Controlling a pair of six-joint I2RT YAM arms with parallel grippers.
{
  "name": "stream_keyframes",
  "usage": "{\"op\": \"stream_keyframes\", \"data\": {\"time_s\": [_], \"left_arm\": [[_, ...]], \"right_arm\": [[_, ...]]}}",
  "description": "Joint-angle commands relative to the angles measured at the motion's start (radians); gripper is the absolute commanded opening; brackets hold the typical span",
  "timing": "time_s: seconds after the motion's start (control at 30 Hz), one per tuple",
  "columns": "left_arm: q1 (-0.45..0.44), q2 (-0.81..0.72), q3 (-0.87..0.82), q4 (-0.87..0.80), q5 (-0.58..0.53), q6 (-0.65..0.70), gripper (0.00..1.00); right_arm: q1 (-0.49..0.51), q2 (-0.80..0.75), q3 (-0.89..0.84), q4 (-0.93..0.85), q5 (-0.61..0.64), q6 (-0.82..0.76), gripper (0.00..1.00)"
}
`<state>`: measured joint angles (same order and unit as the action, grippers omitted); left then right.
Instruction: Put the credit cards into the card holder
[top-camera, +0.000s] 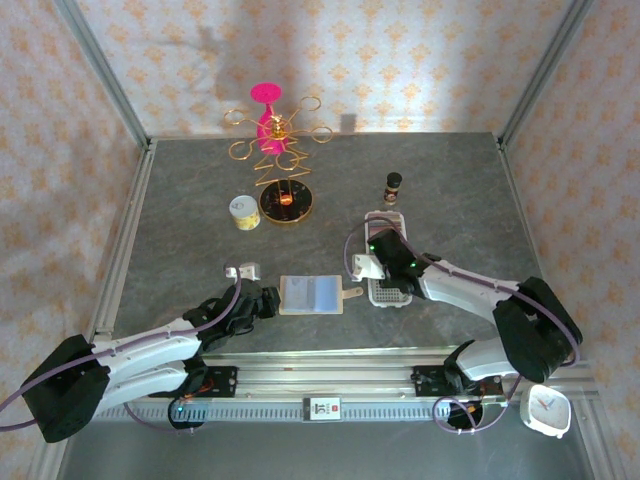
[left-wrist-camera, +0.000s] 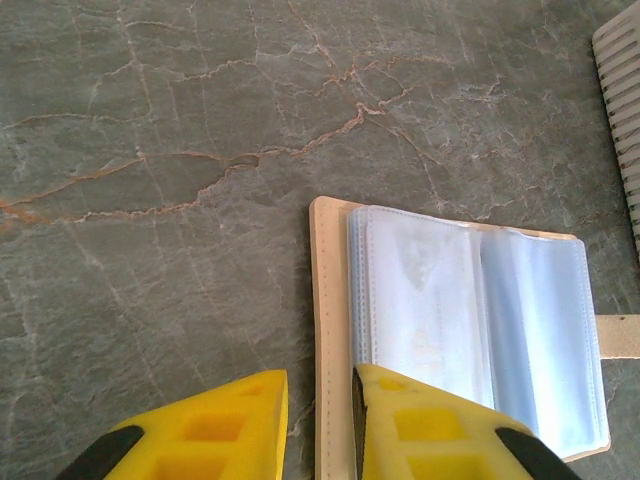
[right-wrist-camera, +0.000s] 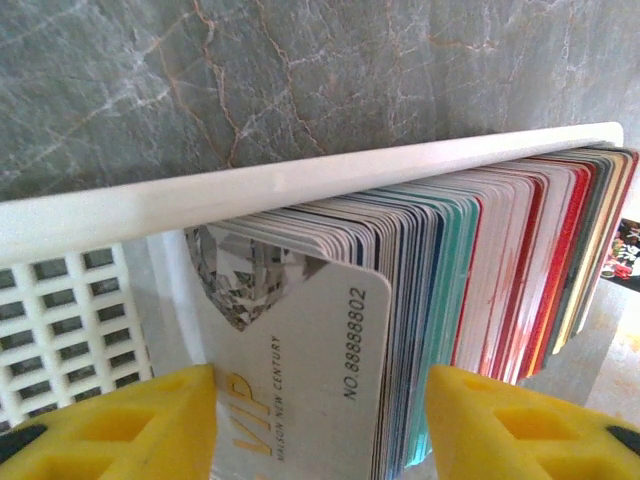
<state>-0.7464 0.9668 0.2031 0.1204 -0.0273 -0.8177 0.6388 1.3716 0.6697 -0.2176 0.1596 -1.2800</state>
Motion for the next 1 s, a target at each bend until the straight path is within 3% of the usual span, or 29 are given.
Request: {"op": "stream_keyframes", "data": {"time_s": [0.0, 0.3, 0.57, 0.7, 0.9, 0.97], "left_arm": [[-0.002, 0.016, -0.004, 0.022, 0.013, 0.006, 0.25], [-0.002, 0.019, 0.004, 0.019, 0.027, 0.008, 0.26], [-0.002, 0.024, 0.019, 0.01, 0.03, 0.02, 0.45], [-0.002, 0.041, 0.038, -0.002, 0.027, 0.035, 0.58], [-0.002, 0.094, 0.08, -0.017, 0.049, 0.06, 0.66], [-0.001, 0.107, 0.091, -0.022, 0.056, 0.069, 0.68]], "right_arm": [[-0.001, -0.032, 0.016, 0.023, 0.027, 0.008, 0.51], [0.0, -0.064, 0.005, 0.029, 0.03, 0.014, 0.32], [-0.001, -0.117, 0.017, -0.018, 0.012, 0.049, 0.21], [0.008, -0.156, 0.053, -0.151, -0.083, 0.118, 0.15], [0.035, -0.228, 0.117, -0.33, -0.252, 0.289, 0.0], [0.04, -0.254, 0.137, -0.357, -0.307, 0.349, 0.0]]}}
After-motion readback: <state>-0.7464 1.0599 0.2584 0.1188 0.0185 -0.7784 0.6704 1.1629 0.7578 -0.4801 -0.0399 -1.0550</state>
